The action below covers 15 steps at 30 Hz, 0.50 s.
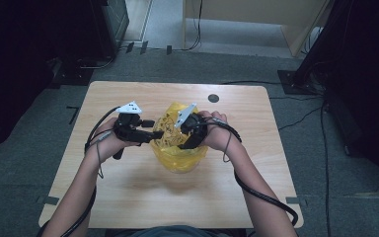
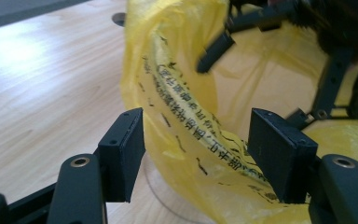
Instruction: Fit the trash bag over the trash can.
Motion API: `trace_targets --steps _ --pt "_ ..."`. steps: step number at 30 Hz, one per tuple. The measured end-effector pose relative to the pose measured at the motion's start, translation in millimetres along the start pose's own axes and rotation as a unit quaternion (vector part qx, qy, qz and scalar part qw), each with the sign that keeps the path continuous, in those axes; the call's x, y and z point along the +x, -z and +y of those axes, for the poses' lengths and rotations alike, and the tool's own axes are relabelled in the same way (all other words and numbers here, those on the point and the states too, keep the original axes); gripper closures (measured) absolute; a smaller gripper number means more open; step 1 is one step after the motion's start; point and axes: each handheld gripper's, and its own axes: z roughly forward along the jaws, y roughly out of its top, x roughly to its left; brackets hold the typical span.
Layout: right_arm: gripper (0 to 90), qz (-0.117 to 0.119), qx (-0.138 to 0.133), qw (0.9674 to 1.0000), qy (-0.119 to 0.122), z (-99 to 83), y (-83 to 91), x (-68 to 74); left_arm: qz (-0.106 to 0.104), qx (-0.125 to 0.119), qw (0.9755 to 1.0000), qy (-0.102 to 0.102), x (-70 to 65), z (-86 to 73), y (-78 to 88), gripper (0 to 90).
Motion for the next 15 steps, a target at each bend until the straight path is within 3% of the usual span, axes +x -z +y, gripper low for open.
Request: trace_targets --steps 1,2,8,11,15 --pt "31.0 0.022 0.023 0.9995 -0.008 -0.3 -1.3 1.0 0.000 -0.001 1.0000 0.003 0.2 -0.1 -0.1 35.9" --pt "34.3 0.035 0.033 0.9984 -0.028 -0.8 -1.6 1.1 -0.002 -0.002 1.0000 0.004 0.2 -0.4 -0.6 35.6" --pt "29.4 0.079 0.003 0.9956 -0.050 -4.1 0.9 -3.8 -0.007 -0.008 0.9999 0.006 2.2 -2.0 -1.6 34.0" --pt "28.1 0.077 -0.031 0.9948 -0.058 -3.7 5.0 -4.8 -0.008 -0.009 0.9999 0.001 1.8 -1.4 -1.4 34.0" --pt "27.4 0.038 -0.073 0.9943 -0.068 4.0 10.2 -7.0 -0.005 -0.013 0.9999 -0.004 1.5 -0.6 -0.2 34.0"
